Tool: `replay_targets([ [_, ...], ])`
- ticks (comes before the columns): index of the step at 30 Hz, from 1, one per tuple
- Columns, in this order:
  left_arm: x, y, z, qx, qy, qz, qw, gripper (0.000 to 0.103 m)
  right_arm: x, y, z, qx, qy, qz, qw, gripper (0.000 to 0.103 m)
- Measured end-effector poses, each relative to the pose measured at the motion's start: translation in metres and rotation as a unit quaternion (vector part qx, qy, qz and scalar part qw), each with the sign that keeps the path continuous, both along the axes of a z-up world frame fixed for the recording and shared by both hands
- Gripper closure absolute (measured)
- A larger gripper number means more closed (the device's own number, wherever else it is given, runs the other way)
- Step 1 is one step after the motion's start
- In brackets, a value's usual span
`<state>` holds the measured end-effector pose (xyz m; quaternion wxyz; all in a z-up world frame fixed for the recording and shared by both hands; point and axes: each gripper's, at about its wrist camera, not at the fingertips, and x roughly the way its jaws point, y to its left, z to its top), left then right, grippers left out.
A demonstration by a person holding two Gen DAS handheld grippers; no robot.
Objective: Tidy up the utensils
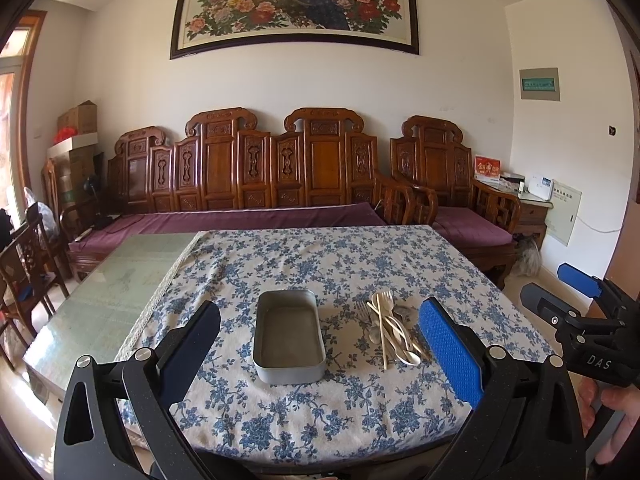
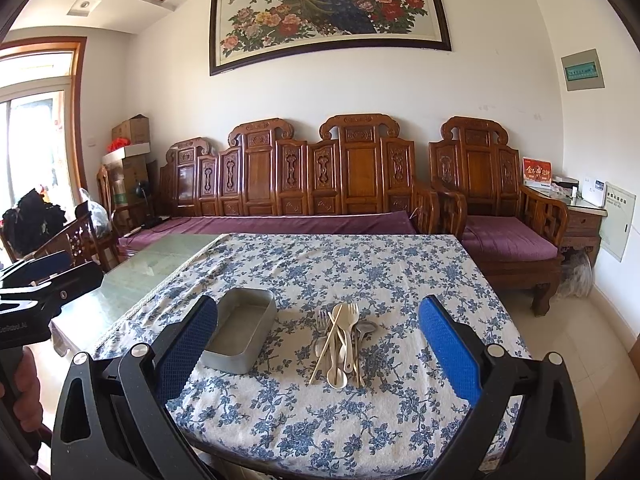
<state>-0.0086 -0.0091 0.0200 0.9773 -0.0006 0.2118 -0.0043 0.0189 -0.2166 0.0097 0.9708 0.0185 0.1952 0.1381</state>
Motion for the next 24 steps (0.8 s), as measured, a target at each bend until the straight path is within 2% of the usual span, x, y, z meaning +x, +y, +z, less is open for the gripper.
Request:
replay_targets([
  [18,-0.002,-0.001,-0.003,-0.001,0.003,-0.003,1.0,0.006,-0.001,0.0,0.004,-0.001,-0.002,0.0,1.0,0.002],
  [24,0.005,-0.001,-0.012,0.001,0.02,-0.009,0.9998,0.006,0.003,-0.005,-0.002,0.0,0.005,0.0,1.0,0.002],
])
